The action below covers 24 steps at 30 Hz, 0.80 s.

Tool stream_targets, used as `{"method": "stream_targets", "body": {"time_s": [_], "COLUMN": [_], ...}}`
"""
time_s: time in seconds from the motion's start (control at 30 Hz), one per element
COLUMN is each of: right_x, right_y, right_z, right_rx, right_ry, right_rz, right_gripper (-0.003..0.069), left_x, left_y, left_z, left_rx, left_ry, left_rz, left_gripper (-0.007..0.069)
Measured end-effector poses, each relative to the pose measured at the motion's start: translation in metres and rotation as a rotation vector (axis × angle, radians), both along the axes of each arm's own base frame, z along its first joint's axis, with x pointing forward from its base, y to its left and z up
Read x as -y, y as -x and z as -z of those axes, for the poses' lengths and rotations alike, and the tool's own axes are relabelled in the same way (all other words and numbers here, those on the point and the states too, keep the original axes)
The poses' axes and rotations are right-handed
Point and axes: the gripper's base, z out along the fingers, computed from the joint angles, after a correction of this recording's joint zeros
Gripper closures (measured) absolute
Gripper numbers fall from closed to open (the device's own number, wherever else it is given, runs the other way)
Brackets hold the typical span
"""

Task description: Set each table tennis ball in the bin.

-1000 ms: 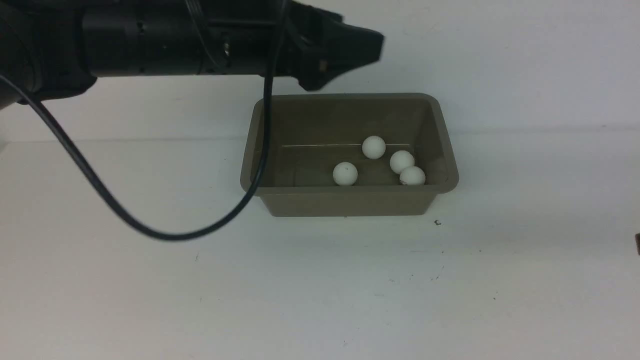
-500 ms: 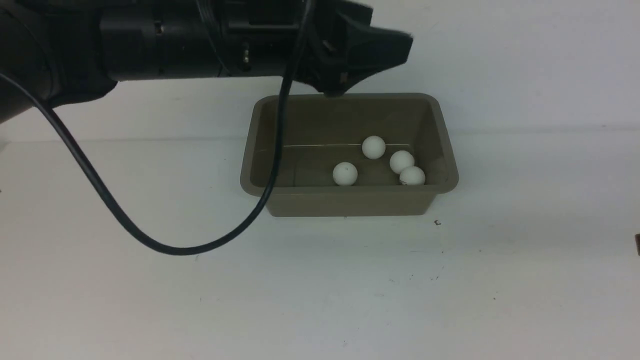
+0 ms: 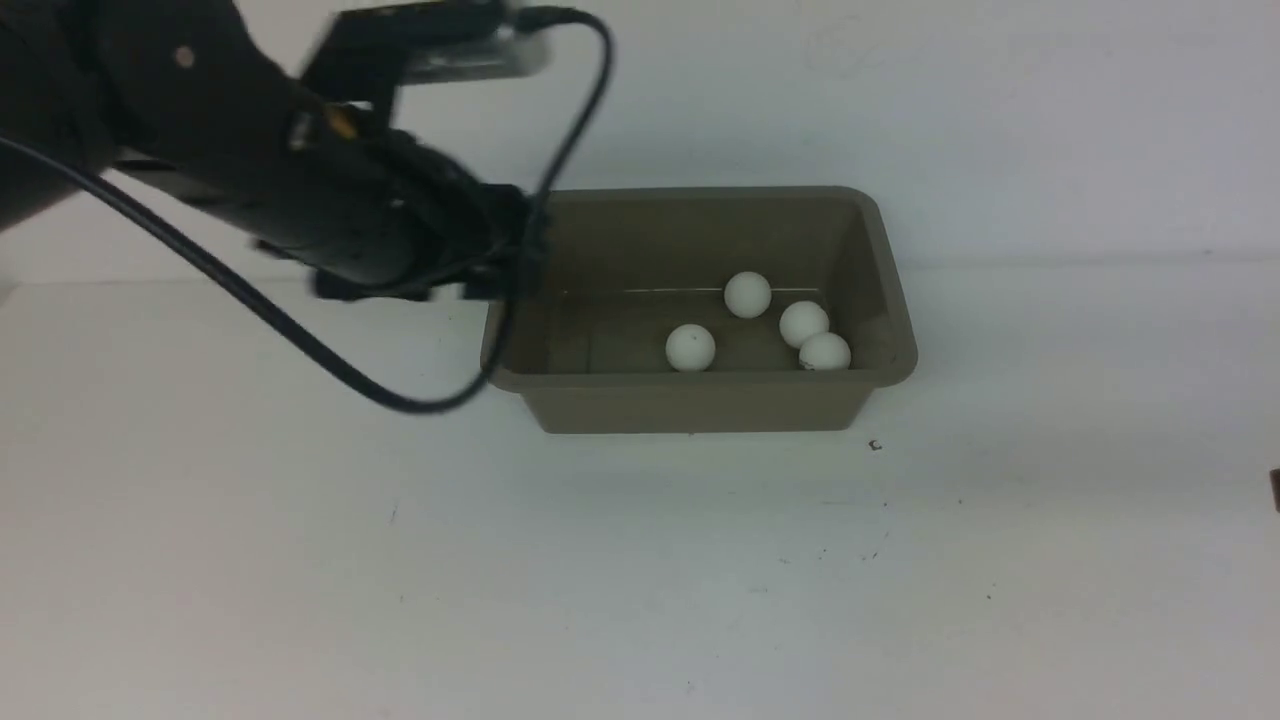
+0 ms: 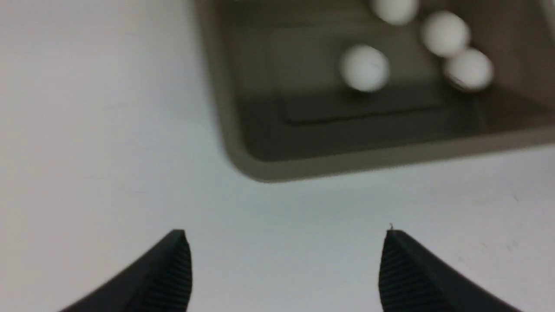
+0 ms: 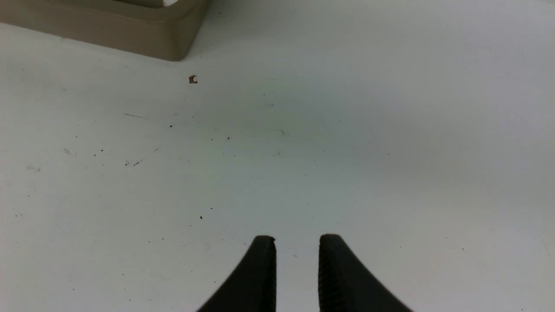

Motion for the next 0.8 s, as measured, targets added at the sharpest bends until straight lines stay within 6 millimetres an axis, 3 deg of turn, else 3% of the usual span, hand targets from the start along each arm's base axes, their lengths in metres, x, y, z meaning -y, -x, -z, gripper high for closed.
{"method": "stream_targets", "body": {"time_s": [0.1,0.23,0.37,0.57,0.7,0.8], "right_x": [0.000,0.000,0.000,0.000,0.000,0.000], "right_y": [0.000,0.000,0.000,0.000,0.000,0.000], "right_z": [0.000,0.000,0.000,0.000,0.000,0.000], "right_rx": [0.000,0.000,0.000,0.000,0.000,0.000], "right_ry": [0.000,0.000,0.000,0.000,0.000,0.000], "right_rz": [0.000,0.000,0.000,0.000,0.000,0.000], "right_gripper": [0.0521,0.0521,0.0521,0.0521,0.0521,0.0521], "left_x": [-0.013,-0.026,-0.035,-0.065,-0.087,-0.102], "left_y": [0.018,0.056,0.081,0.105,0.124,0.150], "left_z": [-0.027,-0.073,-0.091,-0.071,-0.044,-0.008], "left_rx": [0.085,0.275,0.382,0.427,0.372,0.357], "left_ry": [-0.013,-0.025,-0.073,-0.189,-0.207,-0.182], "left_rz": [-0.048,0.032,0.096,0.026,-0.063,-0.134], "left_gripper": [0.0104,0.0104,0.0104,0.0104,0.0104,0.0104]}}
